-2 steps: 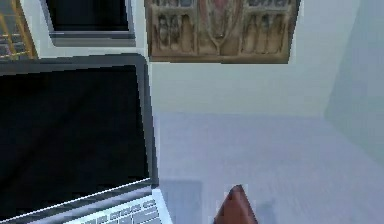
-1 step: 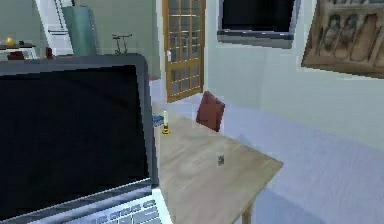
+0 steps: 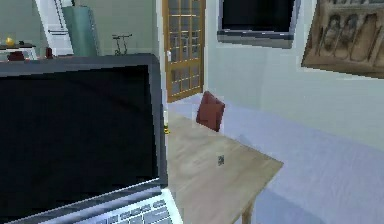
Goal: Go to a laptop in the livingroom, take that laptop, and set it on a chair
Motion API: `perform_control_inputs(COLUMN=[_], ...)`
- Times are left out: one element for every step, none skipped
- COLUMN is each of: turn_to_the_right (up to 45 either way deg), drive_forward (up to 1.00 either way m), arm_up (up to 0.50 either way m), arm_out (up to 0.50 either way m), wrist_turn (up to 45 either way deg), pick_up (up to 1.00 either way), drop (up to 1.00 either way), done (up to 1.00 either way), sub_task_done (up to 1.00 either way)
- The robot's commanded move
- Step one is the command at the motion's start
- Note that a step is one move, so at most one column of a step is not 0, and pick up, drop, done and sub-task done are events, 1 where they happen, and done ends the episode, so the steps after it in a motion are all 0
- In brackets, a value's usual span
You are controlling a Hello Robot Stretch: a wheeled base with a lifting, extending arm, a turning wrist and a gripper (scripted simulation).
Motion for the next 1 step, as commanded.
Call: perform_control_inputs(turn_to_the_right=[0.0], drive_forward=[0.0], arm_up=[0.0], arm_out=[0.0], wrist_turn=[39.0], pick_up=[0.0], drop=[0.0], done=[0.0], sub_task_done=[0.0])
